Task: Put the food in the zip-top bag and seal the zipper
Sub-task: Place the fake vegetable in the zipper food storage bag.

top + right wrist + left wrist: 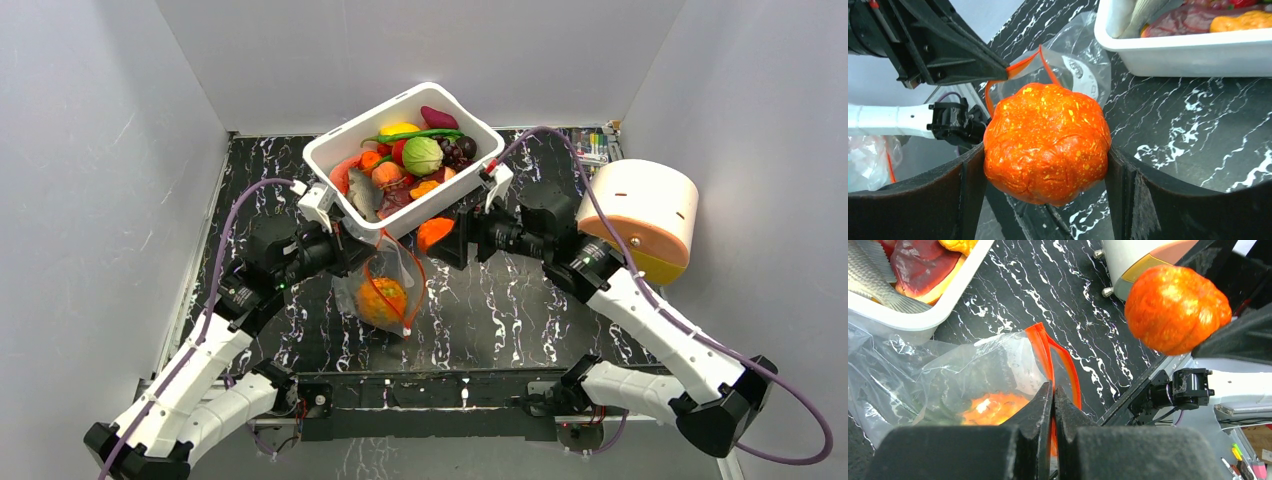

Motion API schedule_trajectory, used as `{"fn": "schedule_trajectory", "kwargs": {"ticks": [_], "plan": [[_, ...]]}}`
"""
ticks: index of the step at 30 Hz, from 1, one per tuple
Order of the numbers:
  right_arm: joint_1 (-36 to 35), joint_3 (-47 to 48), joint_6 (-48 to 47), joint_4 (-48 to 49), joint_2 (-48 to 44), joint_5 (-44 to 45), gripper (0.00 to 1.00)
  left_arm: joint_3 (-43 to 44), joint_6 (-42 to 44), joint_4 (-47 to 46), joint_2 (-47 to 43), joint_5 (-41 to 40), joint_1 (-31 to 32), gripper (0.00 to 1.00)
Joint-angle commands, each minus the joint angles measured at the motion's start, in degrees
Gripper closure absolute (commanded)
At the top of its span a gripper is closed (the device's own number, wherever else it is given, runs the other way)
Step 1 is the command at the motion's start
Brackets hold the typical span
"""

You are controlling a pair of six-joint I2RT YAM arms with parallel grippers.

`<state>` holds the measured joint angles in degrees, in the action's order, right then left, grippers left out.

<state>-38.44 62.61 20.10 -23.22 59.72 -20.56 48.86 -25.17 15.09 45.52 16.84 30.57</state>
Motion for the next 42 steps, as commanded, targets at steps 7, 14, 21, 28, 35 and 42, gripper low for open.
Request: {"fn": "schedule_trajectory", "kwargs": {"ticks": [7,14,21,28,35,42], "plan": [[-16.0,-7.4,26.1,11.6,3.0,9.2,0.47,1.1,-3.2,-2.9,-0.7,0.4,0.3,1.00],[-18.1,-9.9,39.3,15.7,3.3,19.7,0.45,0.1,-4.9,-4.6,-1.6,1.5,0.2,1.00],[-18.3,-8.0,45.0,14.5,5.0,25.6,0.42,-0.4,-5.8,-5.8,-1.6,2.4,0.3,1.00],[-18.3,-7.2,48.9,16.0,6.8,27.4,0.41,-0.5,-6.2,-6.3,-1.6,2.6,0.3,1.00],[-18.3,-5.2,50.5,17.8,9.9,25.3,0.31,-0.9,-6.6,-7.0,-1.5,3.0,0.3,1.00],[-18.3,-4.7,48.7,15.4,8.1,26.4,0.07,-1.0,-6.5,-6.8,-1.9,2.6,0.2,1.00]]}}
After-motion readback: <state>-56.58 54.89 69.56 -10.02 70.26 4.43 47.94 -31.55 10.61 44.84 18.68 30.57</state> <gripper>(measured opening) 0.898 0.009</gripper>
